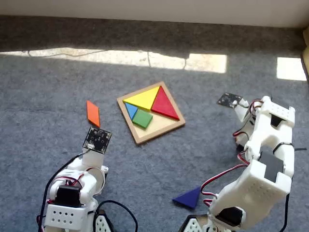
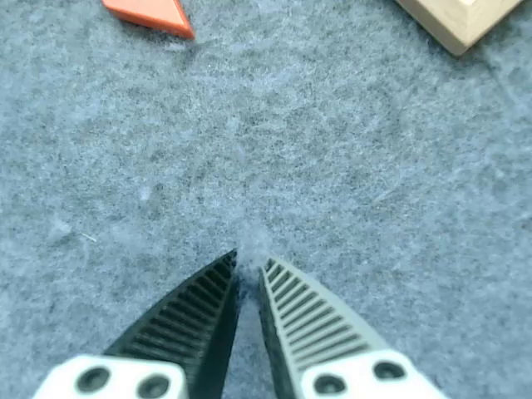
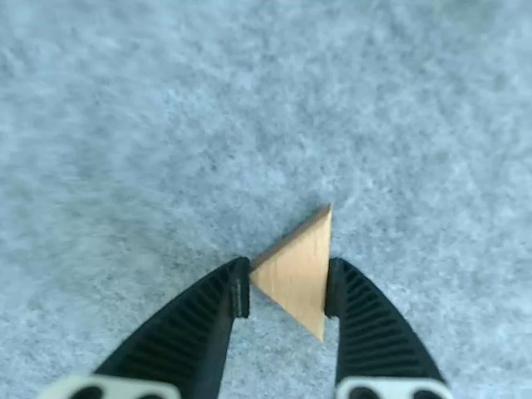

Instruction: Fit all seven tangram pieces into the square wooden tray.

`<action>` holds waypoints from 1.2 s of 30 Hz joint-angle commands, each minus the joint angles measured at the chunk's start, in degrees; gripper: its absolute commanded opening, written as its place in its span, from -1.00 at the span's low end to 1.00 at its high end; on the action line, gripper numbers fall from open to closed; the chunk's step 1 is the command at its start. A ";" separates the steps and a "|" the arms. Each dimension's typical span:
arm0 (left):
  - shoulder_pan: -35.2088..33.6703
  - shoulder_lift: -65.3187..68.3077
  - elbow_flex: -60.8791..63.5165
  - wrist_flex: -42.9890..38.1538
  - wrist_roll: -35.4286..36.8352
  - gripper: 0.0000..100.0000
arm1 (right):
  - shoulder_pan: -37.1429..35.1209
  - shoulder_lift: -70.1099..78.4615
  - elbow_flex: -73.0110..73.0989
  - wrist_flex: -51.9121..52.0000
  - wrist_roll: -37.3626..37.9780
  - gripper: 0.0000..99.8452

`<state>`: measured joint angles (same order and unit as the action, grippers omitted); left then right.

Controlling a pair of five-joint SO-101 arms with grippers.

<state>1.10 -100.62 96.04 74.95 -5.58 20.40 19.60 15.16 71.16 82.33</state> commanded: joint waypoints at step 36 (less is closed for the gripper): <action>0.75 -1.19 1.19 -0.09 0.53 -0.99 | -21.58 -21.67 1.01 9.71 -46.24 -0.81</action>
<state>1.10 -100.62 96.04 74.95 -5.58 2.11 2.11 16.57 80.40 41.98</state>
